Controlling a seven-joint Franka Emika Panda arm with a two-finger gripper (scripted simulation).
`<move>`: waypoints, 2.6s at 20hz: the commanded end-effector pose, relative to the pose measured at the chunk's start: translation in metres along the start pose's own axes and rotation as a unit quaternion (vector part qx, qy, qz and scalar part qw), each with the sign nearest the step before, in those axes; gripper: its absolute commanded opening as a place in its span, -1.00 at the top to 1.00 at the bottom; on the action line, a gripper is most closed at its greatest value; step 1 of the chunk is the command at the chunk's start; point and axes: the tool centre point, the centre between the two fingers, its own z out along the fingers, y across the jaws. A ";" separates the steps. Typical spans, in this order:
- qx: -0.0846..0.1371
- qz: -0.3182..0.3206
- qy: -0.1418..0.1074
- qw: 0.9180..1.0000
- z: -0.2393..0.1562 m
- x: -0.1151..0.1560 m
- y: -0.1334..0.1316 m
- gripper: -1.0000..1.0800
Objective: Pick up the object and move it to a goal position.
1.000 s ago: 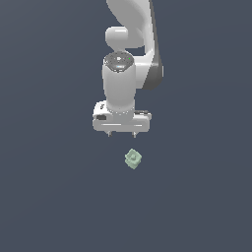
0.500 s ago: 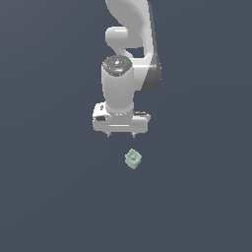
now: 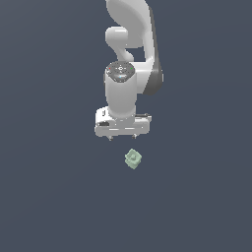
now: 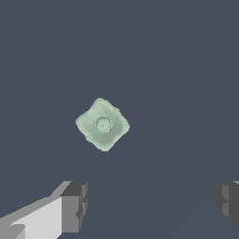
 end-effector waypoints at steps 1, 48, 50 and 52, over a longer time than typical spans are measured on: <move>-0.001 -0.027 -0.001 1.000 0.005 0.003 -0.003 -0.92; 0.003 -0.382 -0.004 0.924 0.122 0.038 -0.044 -0.92; 0.003 -0.382 -0.004 0.924 0.124 0.038 -0.044 -0.92; 0.003 -0.382 -0.004 0.924 0.124 0.039 -0.044 -0.92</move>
